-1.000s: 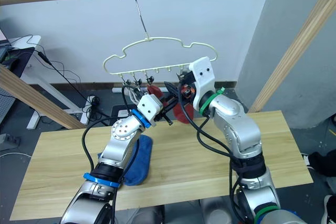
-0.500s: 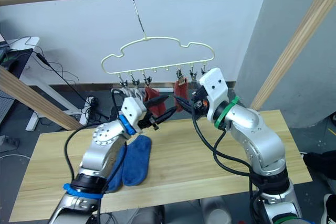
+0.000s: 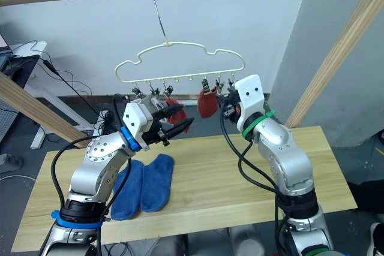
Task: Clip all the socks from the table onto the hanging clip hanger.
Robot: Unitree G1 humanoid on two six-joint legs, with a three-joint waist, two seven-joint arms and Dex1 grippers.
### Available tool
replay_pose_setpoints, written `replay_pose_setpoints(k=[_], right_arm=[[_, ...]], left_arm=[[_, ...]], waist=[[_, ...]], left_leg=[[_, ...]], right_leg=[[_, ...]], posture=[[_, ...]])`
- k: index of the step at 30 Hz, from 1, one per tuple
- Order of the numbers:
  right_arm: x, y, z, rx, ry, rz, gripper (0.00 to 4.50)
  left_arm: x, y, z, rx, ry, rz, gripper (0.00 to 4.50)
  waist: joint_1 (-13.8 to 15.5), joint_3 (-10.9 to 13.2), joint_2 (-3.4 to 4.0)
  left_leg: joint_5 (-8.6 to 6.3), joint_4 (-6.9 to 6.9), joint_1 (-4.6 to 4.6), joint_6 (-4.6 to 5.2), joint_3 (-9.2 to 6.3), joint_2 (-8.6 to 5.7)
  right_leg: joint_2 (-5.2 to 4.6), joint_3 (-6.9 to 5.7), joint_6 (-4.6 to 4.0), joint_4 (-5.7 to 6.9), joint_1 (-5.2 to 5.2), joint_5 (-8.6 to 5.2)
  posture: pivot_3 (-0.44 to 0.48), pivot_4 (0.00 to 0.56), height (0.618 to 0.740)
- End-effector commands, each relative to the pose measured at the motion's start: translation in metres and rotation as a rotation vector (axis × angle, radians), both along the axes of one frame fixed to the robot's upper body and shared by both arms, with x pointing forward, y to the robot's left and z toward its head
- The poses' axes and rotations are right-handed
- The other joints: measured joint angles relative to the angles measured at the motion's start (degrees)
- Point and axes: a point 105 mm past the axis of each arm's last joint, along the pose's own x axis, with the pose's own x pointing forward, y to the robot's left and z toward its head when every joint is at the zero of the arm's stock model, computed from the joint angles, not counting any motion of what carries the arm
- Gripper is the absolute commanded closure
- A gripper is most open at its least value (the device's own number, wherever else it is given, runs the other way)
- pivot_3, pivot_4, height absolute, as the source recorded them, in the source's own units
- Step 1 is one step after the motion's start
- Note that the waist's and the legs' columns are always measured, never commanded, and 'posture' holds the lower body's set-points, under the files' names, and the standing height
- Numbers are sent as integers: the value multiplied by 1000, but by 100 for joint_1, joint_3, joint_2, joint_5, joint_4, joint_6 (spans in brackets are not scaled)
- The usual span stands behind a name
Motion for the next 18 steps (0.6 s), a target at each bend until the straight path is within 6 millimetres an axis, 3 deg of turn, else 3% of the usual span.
replay_pose_setpoints(k=[1, 18], right_arm=[[3, 3, 11, 14, -57, -17, 2579], [21, 18, 10, 9, -53, -20, 2579]], left_arm=[[-6, -4, 11, 3, -60, -15, 1900], [-5, -5, 7, 18, -67, -8, 1900]], waist=[[-1, -4, 1], [-8, -16, 3]], left_leg=[[0, 0, 0, 0, 0, 0], [0, 1, 1, 0, 0, 0]], right_leg=[[0, 0, 0, 0, 0, 0], [-1, -1, -2, 3, 0, 2]], posture=[[-231, 165, 730], [-228, 168, 730]])
